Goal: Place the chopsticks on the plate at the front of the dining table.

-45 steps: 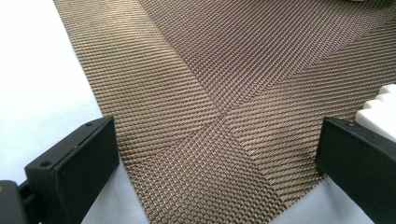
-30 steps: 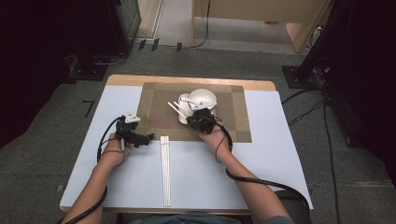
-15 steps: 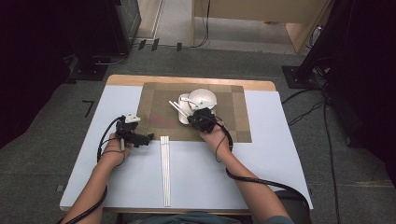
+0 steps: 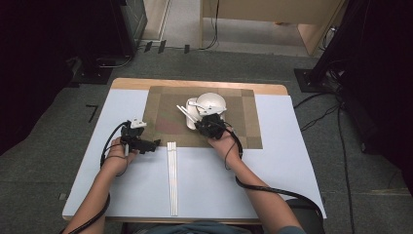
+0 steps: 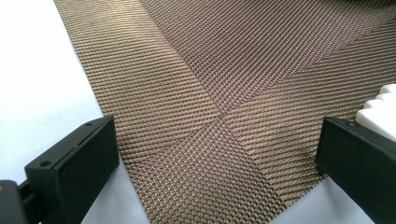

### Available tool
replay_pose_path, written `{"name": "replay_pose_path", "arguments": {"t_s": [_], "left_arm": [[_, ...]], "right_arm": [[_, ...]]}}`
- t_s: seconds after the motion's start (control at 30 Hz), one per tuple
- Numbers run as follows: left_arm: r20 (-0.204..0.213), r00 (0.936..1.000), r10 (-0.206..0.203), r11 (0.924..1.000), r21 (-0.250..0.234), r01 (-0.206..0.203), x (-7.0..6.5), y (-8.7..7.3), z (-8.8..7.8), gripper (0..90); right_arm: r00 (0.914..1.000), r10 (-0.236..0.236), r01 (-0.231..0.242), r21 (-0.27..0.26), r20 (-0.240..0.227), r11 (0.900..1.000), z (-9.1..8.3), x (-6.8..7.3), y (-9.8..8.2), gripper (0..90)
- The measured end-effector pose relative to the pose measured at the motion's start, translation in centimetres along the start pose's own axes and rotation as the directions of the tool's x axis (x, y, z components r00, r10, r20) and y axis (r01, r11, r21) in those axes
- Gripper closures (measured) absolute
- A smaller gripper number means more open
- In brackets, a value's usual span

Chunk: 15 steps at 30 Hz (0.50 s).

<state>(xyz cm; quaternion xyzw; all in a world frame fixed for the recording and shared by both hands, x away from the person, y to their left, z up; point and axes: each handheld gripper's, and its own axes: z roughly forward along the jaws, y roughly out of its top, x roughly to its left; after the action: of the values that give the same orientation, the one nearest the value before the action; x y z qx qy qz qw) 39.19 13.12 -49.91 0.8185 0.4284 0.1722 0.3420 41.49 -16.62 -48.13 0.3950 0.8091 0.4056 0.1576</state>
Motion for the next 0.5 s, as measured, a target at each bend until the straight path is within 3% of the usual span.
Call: {"name": "replay_pose_path", "arguments": {"t_s": [0.33,0.5], "left_arm": [[-0.012,0.9999,-0.007,1.0,0.004,0.007,-0.15,0.01,-0.04,0.0],[-0.012,0.9999,-0.007,1.0,0.003,0.008,-0.15,-0.01,-0.04,0.0]], "right_arm": [[1.0,-0.004,0.004,-0.019,0.0,1.0,-0.5,0.05,0.12,75.4],[0.9998,-0.017,0.017,-0.027,-0.013,0.999,-0.67,0.04,-0.09,66.0]]}}
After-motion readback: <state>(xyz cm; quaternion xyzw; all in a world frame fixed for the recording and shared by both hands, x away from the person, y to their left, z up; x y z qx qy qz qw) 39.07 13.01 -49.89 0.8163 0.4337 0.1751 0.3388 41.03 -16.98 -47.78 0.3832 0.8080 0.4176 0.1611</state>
